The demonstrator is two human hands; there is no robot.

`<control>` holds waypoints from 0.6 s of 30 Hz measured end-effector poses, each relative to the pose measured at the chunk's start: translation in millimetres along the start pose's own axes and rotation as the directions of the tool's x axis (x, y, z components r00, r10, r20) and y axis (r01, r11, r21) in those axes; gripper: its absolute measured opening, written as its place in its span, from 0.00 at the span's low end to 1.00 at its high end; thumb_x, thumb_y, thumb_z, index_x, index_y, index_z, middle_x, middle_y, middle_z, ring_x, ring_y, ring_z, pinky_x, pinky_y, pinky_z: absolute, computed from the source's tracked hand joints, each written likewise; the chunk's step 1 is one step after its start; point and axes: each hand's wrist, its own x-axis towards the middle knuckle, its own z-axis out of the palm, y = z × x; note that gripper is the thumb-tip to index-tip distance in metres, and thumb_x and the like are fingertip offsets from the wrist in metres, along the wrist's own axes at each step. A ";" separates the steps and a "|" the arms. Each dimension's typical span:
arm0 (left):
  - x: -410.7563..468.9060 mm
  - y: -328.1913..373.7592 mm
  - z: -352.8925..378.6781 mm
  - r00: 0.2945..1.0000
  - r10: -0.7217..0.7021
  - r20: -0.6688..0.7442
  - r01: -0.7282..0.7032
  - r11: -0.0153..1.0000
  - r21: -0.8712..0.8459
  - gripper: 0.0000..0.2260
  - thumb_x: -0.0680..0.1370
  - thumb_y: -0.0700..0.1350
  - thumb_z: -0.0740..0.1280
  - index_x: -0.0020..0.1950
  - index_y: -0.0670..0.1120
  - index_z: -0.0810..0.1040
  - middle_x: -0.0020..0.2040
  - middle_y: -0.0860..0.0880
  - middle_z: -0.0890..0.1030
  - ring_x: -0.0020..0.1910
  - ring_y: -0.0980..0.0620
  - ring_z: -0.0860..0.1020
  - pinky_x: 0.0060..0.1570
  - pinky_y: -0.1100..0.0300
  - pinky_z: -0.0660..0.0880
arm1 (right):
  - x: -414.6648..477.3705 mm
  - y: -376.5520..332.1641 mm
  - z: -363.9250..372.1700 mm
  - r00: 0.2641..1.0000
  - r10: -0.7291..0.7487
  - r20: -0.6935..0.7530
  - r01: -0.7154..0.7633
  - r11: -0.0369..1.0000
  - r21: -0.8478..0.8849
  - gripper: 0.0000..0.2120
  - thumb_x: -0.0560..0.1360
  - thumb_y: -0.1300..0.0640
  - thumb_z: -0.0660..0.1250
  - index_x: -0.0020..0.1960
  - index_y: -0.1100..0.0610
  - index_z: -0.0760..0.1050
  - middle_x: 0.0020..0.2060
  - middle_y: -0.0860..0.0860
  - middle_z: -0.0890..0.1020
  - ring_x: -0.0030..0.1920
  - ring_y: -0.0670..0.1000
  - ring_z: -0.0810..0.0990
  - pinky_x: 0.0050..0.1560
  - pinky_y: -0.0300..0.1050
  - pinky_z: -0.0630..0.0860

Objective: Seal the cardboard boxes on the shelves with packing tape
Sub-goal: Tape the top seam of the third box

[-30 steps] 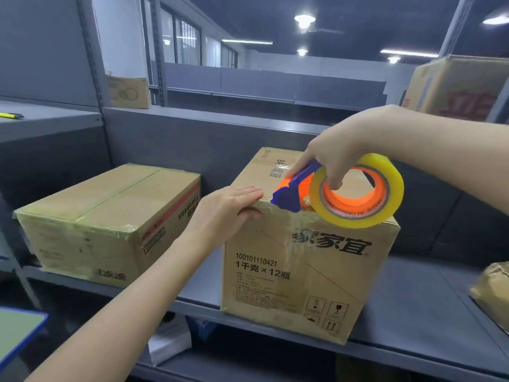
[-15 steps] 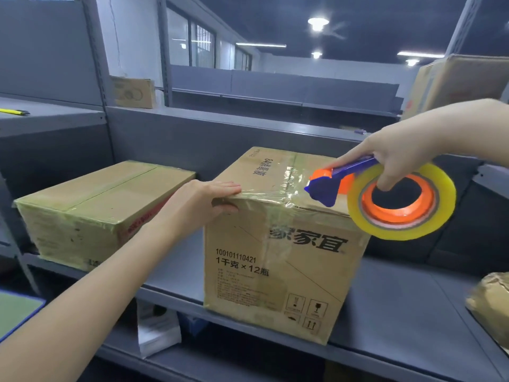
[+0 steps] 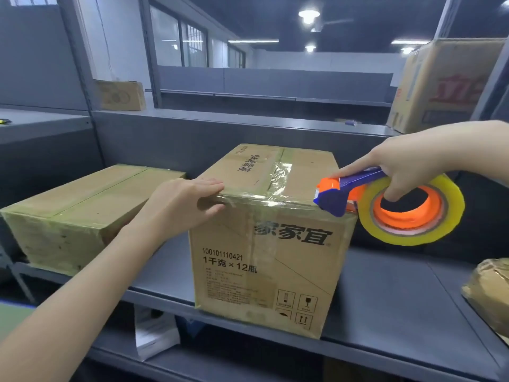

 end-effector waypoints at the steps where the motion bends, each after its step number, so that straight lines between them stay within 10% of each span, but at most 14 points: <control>1: 0.5 10.4 -3.8 0.999 0.043 -0.014 -0.041 0.995 0.093 0.16 0.72 0.53 0.70 0.53 0.43 0.83 0.52 0.48 0.83 0.50 0.48 0.82 0.43 0.50 0.81 | 1.2 -0.7 0.1 1.000 0.010 0.001 -0.010 1.000 -0.007 0.34 0.72 0.59 0.69 0.65 0.30 0.57 0.38 0.42 0.77 0.29 0.42 0.74 0.26 0.29 0.69; 7: 14.4 86.2 19.5 0.971 0.236 0.037 -0.238 0.969 0.065 0.27 0.69 0.52 0.74 0.62 0.38 0.76 0.59 0.42 0.79 0.58 0.45 0.78 0.60 0.50 0.67 | 11.0 0.9 1.5 0.999 -0.027 -0.020 0.027 1.000 -0.001 0.37 0.71 0.60 0.69 0.69 0.33 0.57 0.36 0.42 0.76 0.26 0.34 0.73 0.21 0.27 0.65; 14: 20.6 80.7 23.2 0.990 0.135 -0.041 -0.140 0.977 -0.161 0.15 0.64 0.44 0.78 0.48 0.44 0.84 0.50 0.49 0.84 0.51 0.51 0.81 0.45 0.53 0.80 | 11.7 -3.8 3.1 0.998 -0.043 -0.051 0.047 0.996 0.074 0.36 0.72 0.58 0.69 0.69 0.32 0.56 0.36 0.44 0.77 0.25 0.33 0.72 0.21 0.28 0.65; 18: 10.6 50.8 13.4 1.000 0.002 0.027 0.006 0.961 -0.275 0.19 0.66 0.44 0.77 0.56 0.48 0.82 0.55 0.52 0.81 0.57 0.54 0.78 0.59 0.55 0.74 | 18.1 -19.9 1.9 0.989 -0.096 -0.108 0.101 0.994 0.043 0.35 0.71 0.55 0.69 0.70 0.32 0.57 0.32 0.44 0.76 0.25 0.33 0.71 0.21 0.28 0.65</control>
